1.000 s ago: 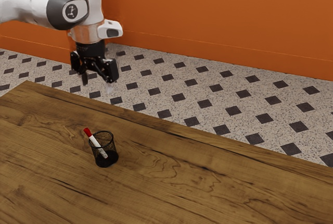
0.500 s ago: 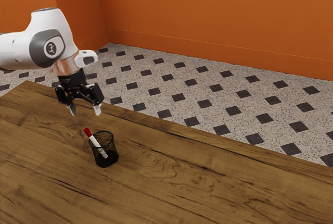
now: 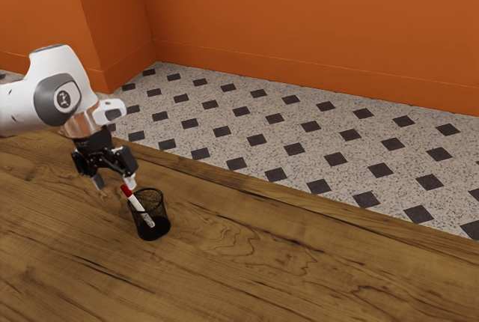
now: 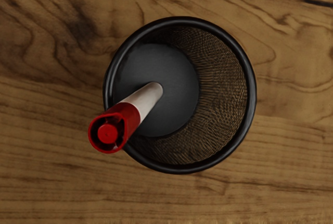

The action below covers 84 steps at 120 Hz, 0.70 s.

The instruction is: Take the marker out of the pen holder and place it to the left of the pen holder.

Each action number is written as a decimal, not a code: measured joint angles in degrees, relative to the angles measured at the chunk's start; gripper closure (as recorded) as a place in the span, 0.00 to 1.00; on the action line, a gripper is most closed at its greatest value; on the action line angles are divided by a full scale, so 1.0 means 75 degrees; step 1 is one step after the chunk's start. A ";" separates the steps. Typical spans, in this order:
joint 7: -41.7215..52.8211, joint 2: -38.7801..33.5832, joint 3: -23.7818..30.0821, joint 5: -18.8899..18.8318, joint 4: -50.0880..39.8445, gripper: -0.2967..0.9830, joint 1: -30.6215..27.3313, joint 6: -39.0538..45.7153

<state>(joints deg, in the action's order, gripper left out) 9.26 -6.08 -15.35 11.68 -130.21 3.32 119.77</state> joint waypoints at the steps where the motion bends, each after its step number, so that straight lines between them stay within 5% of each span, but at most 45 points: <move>1: 0.0019 0.0004 -0.0001 0.0016 0.0004 0.23 -0.0001 -0.0004; 84: 0.0977 0.1434 -0.0165 0.0410 0.0881 0.23 -0.0009 0.0118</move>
<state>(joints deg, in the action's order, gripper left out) 16.59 4.68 -16.58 14.76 -123.61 3.25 120.65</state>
